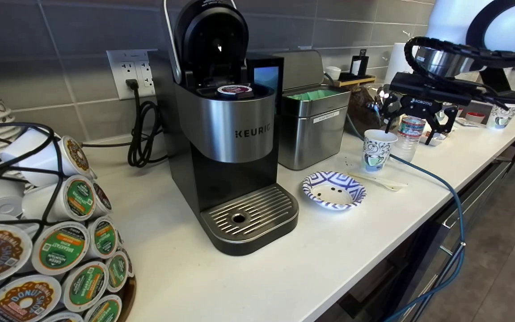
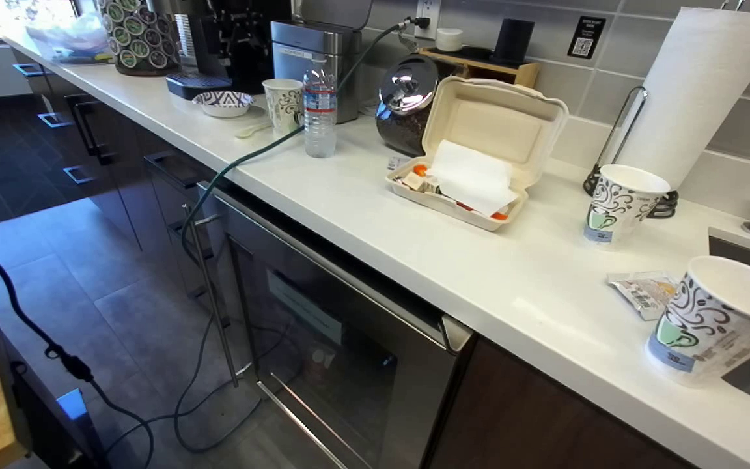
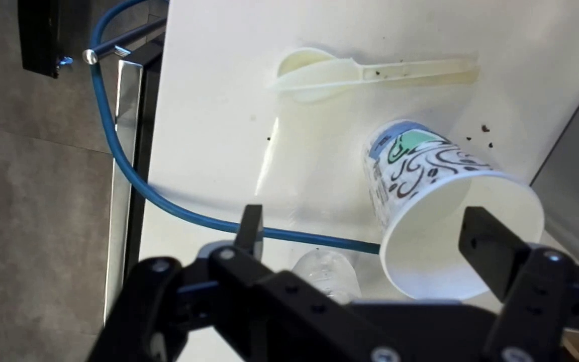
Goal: Move the cup to the right
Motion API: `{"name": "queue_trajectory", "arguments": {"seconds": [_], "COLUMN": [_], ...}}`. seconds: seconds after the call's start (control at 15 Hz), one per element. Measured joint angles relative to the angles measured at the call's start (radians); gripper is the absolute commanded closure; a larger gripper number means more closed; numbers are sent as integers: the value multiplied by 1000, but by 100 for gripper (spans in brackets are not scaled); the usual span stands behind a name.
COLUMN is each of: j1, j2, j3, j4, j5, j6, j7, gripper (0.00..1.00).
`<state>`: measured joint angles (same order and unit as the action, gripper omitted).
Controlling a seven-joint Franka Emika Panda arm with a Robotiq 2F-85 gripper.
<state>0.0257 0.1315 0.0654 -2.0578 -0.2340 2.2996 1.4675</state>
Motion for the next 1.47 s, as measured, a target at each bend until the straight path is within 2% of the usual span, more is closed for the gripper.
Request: {"name": "queue_trajectory", "arguments": {"seconds": [0.07,0.2,0.27,0.33,0.4,0.47,0.53,0.6,0.93,1.0,1.27,1.47], "j1": [9,25,32,40,48,55,62,70,96,99,109,109], "j2": [14,43,57,70,83,95,105,115,143,145,150,131], "j3": [-8,-24,-32,-41,-48,-54,-61,-67,-89,-93,-107,-111], "j4": [14,40,51,62,72,82,92,99,126,129,134,145], "j5": [-9,-28,-38,-47,-57,-63,-68,-74,-97,-102,-128,-133], "j6": [0,0,0,0,-1,-1,-1,-2,-2,-2,-12,-68], "j7": [26,71,95,122,145,165,182,198,250,257,276,253], "gripper": [9,20,19,33,43,44,49,59,98,100,99,99]}}
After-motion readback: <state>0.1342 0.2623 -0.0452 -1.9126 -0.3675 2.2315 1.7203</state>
